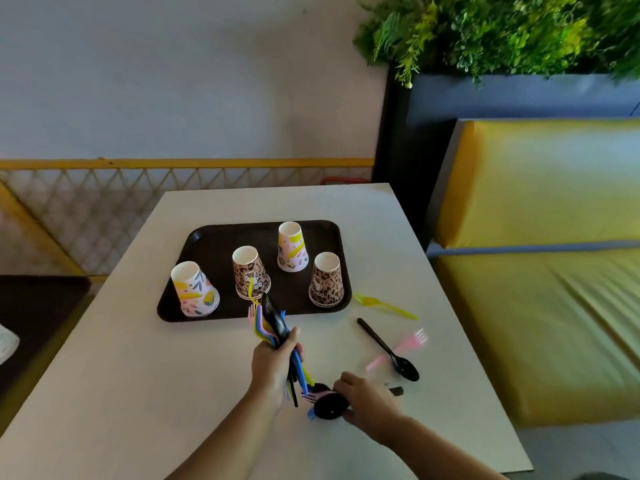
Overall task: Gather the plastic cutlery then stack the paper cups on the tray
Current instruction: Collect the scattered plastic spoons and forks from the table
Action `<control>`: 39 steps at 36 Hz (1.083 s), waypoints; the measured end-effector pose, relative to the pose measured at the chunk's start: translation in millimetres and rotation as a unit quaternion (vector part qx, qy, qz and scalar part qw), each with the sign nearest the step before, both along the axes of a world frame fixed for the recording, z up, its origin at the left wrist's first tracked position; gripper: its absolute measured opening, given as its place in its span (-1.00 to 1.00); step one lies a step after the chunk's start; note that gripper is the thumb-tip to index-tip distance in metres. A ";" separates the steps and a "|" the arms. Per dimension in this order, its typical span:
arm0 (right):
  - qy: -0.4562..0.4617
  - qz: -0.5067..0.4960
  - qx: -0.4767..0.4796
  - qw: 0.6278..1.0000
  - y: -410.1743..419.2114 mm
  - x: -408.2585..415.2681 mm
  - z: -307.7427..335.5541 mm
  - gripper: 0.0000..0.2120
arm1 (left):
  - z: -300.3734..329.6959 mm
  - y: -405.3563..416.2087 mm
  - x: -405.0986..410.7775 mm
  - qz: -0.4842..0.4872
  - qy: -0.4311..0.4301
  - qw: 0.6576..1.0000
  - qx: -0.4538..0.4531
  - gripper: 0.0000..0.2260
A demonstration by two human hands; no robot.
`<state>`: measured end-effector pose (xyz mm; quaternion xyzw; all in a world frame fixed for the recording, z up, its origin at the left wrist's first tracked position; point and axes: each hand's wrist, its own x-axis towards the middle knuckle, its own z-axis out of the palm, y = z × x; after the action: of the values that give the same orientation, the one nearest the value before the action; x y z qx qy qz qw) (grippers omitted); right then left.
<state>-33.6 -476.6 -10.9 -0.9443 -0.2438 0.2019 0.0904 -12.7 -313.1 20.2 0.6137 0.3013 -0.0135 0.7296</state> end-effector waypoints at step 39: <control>-0.105 0.228 0.016 0.968 -79.7 130.6 5.1 -0.67 | -7.9 -27.5 0.5 0.144 0.000 0.990 -0.010 -0.73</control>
<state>96.9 -556.4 -5.8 -0.8779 -0.4644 0.1130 0.0312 -12.2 -340.6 12.3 0.5569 0.3866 0.0886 0.7298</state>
